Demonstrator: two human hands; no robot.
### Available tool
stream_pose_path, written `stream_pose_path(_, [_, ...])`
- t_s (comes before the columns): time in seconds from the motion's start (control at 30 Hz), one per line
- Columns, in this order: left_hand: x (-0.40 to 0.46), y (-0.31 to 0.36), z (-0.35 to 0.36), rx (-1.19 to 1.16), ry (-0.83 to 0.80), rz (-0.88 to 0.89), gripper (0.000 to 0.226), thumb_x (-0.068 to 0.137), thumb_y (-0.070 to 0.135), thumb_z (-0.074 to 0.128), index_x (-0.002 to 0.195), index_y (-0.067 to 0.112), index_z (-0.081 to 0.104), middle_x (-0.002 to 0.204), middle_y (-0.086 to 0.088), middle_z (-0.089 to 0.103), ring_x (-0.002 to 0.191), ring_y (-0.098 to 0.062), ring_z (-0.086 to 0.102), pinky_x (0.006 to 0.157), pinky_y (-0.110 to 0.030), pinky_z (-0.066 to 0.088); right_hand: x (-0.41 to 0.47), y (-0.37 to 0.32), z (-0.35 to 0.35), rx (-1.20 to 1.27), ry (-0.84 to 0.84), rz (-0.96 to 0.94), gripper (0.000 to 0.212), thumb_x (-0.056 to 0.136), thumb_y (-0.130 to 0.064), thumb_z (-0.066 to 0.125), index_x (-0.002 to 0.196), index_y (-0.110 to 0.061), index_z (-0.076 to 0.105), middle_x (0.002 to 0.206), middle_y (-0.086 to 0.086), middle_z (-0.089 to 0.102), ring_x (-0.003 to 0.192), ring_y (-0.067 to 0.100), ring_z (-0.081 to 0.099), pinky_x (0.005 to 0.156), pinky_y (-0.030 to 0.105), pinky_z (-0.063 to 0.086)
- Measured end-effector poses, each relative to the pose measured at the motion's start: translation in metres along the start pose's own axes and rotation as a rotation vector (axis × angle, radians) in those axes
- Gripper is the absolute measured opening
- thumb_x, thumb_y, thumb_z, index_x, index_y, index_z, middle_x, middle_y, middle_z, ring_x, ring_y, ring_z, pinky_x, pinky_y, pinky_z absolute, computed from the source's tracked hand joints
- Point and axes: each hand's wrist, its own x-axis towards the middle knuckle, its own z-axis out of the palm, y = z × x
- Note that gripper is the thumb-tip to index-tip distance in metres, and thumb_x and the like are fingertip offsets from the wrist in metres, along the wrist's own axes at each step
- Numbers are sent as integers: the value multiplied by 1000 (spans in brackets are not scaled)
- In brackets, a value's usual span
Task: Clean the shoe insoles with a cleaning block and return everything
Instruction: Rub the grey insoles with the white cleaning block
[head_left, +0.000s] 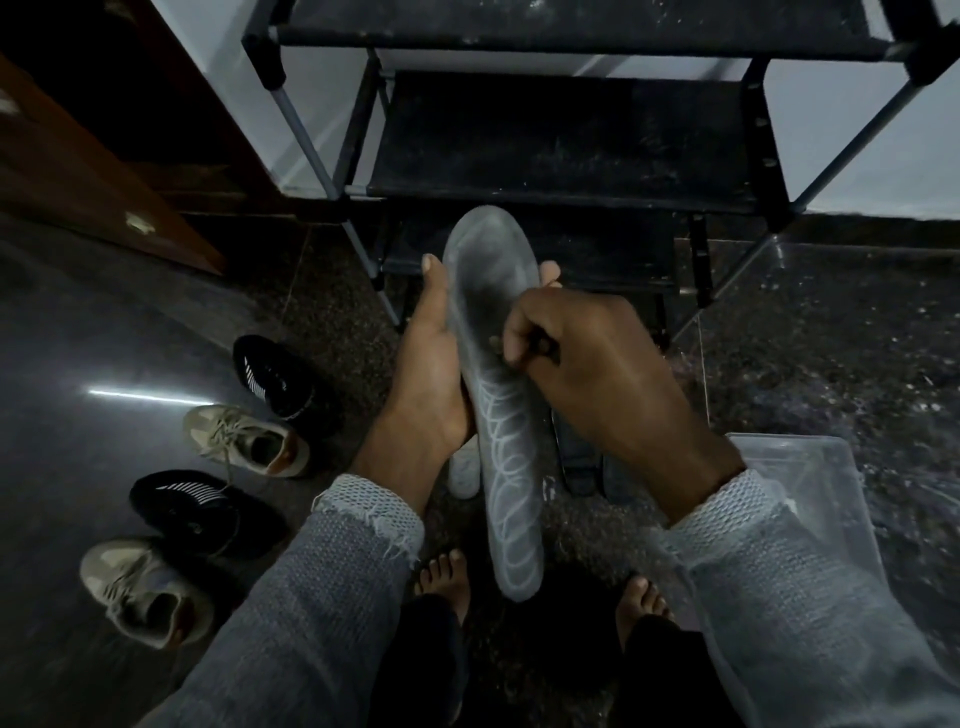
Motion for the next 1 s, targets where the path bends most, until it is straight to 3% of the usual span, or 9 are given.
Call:
stream_pose_path(0.07, [-3, 1, 0, -97, -71, -34, 78, 95, 66, 26, 134, 3, 49, 133, -17, 59, 123, -26, 57, 105, -40, 45, 1, 1, -3, 43, -48, 4, 23, 78, 7, 64, 77, -16, 63, 75, -8, 65, 73, 6, 62, 69, 35, 55])
stream_pose_path(0.17, [-2, -1, 8, 92, -15, 24, 66, 102, 49, 18, 120, -5, 53, 117, -20, 58, 111, -25, 56, 115, -48, 31, 1, 5, 1, 93, 165, 53, 22, 82, 7, 64, 77, -14, 62, 78, -9, 64, 76, 1, 62, 70, 22, 53])
stream_pose_path(0.3, [-3, -7, 9, 39, -7, 42, 66, 100, 56, 22, 113, 4, 61, 101, -15, 64, 97, -25, 60, 91, -37, 50, 4, 6, 7, 94, 355, 76, 17, 85, 5, 62, 80, -11, 62, 84, -2, 65, 81, 7, 64, 72, 28, 55])
stream_pose_path(0.4, [-2, -4, 0, -2, -23, 36, 69, 99, 59, 23, 108, 3, 62, 107, -14, 66, 101, -23, 64, 88, -36, 52, 4, 2, 3, 206, 141, 61, 18, 84, 5, 64, 78, -12, 60, 80, -1, 67, 79, 11, 67, 80, 39, 55])
stream_pose_path(0.5, [-5, 0, -2, -114, -72, 45, 74, 99, 59, 25, 101, 3, 75, 114, -18, 69, 104, -25, 68, 85, -35, 58, 4, -3, -6, 311, -136, 18, 19, 82, 2, 70, 76, -14, 60, 81, -1, 70, 80, 10, 68, 83, 36, 54])
stream_pose_path(0.6, [-7, -1, 2, -91, -99, 40, 72, 100, 58, 25, 106, 2, 70, 116, -18, 67, 107, -26, 66, 88, -36, 56, 4, 1, -5, 283, -33, 48, 22, 82, -1, 70, 74, -17, 58, 78, -2, 68, 78, 11, 66, 81, 34, 54])
stream_pose_path(0.77, [-6, -9, 7, 1, -56, 80, 59, 101, 54, 25, 103, 8, 64, 88, -8, 69, 84, -17, 66, 76, -29, 57, 8, 9, 1, 176, 321, 67, 23, 84, 9, 60, 74, -11, 55, 78, 3, 63, 76, 16, 63, 70, 39, 55])
stream_pose_path(0.93, [-5, -3, 0, -19, -47, 78, 63, 101, 53, 27, 105, 6, 68, 100, -14, 72, 94, -22, 70, 85, -33, 58, 7, 7, -12, 157, -85, 23, 19, 82, -4, 70, 72, -12, 57, 76, 0, 67, 75, 12, 65, 79, 36, 55])
stream_pose_path(1.0, [-5, -3, 2, -14, -45, 72, 63, 101, 54, 26, 108, 6, 66, 105, -15, 70, 100, -24, 66, 92, -37, 53, 7, 10, -11, 148, -44, 22, 20, 82, -4, 70, 71, -12, 56, 75, -1, 67, 74, 12, 65, 80, 35, 55])
